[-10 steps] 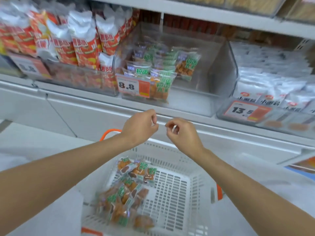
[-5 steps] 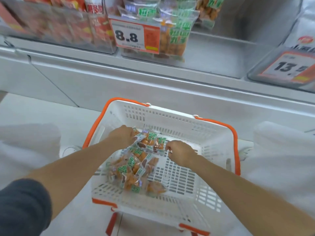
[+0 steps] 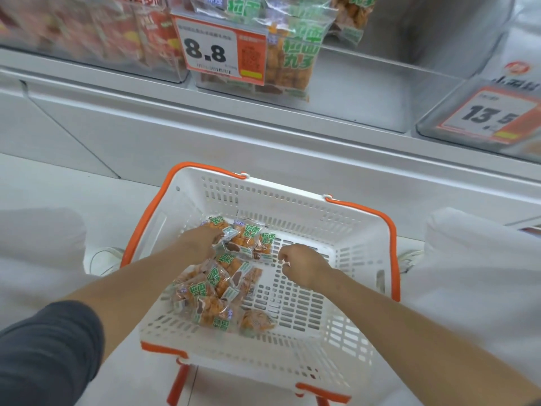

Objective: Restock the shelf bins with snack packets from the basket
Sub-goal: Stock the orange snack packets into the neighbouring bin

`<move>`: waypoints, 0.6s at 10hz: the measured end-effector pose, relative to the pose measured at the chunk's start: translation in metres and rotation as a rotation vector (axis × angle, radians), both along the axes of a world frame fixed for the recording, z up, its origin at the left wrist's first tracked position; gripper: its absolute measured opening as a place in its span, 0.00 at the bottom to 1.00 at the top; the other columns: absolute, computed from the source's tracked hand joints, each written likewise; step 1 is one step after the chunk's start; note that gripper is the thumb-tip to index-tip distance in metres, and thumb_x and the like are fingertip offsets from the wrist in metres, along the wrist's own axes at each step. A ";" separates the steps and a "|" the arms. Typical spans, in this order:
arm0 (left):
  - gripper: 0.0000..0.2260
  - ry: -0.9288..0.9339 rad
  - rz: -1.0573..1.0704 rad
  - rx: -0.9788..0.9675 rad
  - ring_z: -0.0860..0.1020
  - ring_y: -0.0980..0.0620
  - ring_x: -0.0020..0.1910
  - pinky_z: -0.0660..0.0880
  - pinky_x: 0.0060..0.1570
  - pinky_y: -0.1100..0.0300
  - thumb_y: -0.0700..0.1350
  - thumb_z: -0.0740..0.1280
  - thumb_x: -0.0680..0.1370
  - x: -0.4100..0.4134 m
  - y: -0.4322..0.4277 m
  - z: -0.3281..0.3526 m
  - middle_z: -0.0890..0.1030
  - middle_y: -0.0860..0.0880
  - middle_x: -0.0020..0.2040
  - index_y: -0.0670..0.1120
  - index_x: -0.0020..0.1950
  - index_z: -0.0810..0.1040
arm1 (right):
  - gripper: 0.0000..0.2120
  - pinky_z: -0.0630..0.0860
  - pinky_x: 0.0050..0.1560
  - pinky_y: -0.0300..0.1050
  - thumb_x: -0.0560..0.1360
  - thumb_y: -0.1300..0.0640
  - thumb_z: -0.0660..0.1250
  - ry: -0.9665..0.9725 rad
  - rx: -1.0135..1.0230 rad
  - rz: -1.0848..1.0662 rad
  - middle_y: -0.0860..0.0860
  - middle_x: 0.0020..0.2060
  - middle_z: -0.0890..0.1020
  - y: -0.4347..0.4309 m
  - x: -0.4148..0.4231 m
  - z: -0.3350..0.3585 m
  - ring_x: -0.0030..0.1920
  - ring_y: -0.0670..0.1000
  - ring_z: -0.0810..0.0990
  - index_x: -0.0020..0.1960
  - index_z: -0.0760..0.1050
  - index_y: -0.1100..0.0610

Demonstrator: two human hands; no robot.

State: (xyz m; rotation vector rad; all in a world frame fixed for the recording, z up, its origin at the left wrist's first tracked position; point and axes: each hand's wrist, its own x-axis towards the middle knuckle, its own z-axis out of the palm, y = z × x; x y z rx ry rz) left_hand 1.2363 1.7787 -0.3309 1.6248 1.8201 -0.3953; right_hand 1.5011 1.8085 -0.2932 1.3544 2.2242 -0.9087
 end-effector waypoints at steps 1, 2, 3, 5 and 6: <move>0.26 -0.228 0.296 0.027 0.75 0.41 0.59 0.73 0.47 0.59 0.45 0.63 0.81 0.005 -0.001 -0.007 0.65 0.39 0.73 0.46 0.77 0.57 | 0.13 0.75 0.57 0.50 0.78 0.57 0.62 0.025 -0.005 -0.054 0.52 0.59 0.79 0.001 0.001 0.001 0.57 0.53 0.78 0.62 0.76 0.53; 0.26 -0.312 0.591 0.073 0.79 0.40 0.48 0.76 0.39 0.54 0.43 0.62 0.81 0.011 0.005 -0.012 0.70 0.40 0.70 0.46 0.78 0.57 | 0.13 0.75 0.58 0.50 0.78 0.58 0.63 0.026 -0.023 -0.085 0.51 0.58 0.79 0.002 0.002 -0.001 0.56 0.53 0.78 0.61 0.76 0.53; 0.24 -0.376 0.806 0.110 0.79 0.40 0.50 0.76 0.48 0.52 0.40 0.65 0.80 0.013 0.012 -0.015 0.75 0.40 0.66 0.43 0.75 0.64 | 0.13 0.75 0.58 0.50 0.78 0.58 0.63 0.014 -0.040 -0.096 0.51 0.58 0.79 0.001 0.005 -0.004 0.56 0.53 0.78 0.62 0.76 0.53; 0.37 -0.458 1.080 0.097 0.77 0.42 0.54 0.78 0.52 0.48 0.41 0.77 0.68 0.008 0.006 -0.027 0.75 0.38 0.63 0.42 0.72 0.62 | 0.12 0.75 0.58 0.50 0.78 0.56 0.64 -0.005 -0.053 -0.093 0.52 0.58 0.79 0.003 0.005 -0.004 0.56 0.53 0.78 0.62 0.75 0.53; 0.48 -0.559 1.162 0.013 0.79 0.40 0.57 0.78 0.54 0.46 0.32 0.74 0.69 0.031 0.021 -0.003 0.65 0.36 0.72 0.46 0.78 0.46 | 0.12 0.77 0.55 0.50 0.78 0.58 0.63 0.038 -0.054 -0.160 0.52 0.56 0.80 0.007 0.003 0.003 0.51 0.53 0.80 0.60 0.76 0.54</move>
